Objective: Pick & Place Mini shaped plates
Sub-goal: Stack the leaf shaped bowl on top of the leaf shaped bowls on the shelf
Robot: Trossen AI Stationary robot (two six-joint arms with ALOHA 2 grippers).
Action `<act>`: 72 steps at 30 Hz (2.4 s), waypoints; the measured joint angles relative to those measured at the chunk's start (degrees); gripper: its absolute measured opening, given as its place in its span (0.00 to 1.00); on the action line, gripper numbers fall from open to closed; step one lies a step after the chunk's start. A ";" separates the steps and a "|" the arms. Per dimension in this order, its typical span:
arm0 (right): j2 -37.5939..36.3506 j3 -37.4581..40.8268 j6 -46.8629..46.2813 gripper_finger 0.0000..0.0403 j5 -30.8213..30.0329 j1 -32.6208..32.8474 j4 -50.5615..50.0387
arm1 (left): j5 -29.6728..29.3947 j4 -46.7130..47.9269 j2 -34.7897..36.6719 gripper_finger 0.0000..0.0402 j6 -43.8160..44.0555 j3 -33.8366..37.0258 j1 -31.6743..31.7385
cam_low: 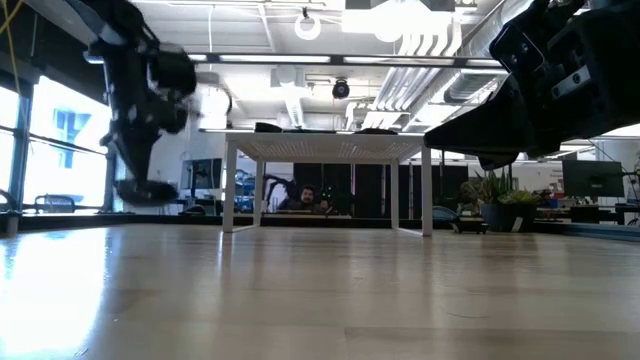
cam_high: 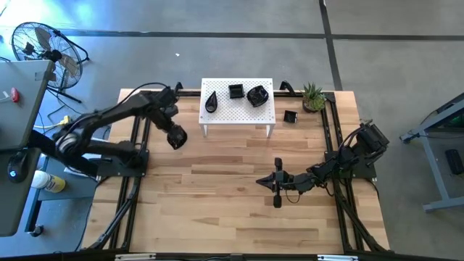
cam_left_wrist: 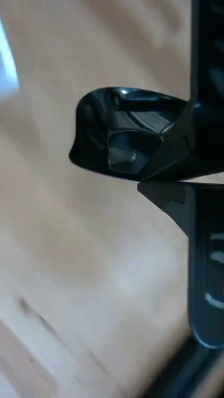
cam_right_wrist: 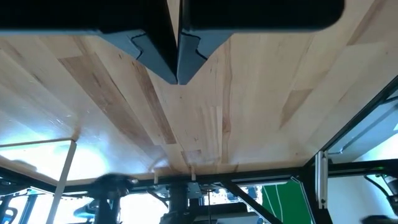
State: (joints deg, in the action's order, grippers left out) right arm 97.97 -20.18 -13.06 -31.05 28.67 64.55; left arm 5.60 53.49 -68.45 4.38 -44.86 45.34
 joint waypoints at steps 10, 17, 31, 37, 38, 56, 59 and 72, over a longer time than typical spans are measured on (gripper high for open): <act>0.00 0.00 1.30 0.01 -0.45 2.16 0.30 | 1.39 -0.04 12.10 0.00 25.87 -0.13 -25.71; -1.80 0.00 4.81 0.01 -3.13 4.90 0.44 | -13.57 -12.16 9.12 0.00 48.37 -0.12 -52.19; -2.36 0.00 6.59 0.00 -2.97 5.88 -1.27 | -30.14 -44.77 -13.80 0.00 57.44 -0.11 -66.47; -2.36 0.00 5.92 0.01 -3.03 5.88 -1.29 | -31.38 -48.88 -21.58 0.00 60.41 -0.02 -61.22; -2.36 0.00 5.97 0.01 -3.03 5.88 -1.31 | -31.40 -50.22 -22.38 0.00 60.44 -0.02 -60.51; -2.36 0.00 6.02 0.01 -3.16 5.88 -2.23 | -27.57 -56.78 -27.47 0.03 60.14 -0.11 -53.09; -2.36 0.00 5.11 0.02 -3.20 5.86 -2.23 | -25.74 -56.87 -27.47 0.07 58.23 -0.11 -52.83; -2.36 0.00 1.28 0.03 -4.65 5.84 -2.67 | -21.17 -50.52 -19.97 0.18 41.43 -0.09 -52.84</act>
State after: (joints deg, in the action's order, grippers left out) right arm 95.61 -20.18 -11.78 -35.71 34.50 61.89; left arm -15.57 2.96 -88.42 45.81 -44.95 -7.51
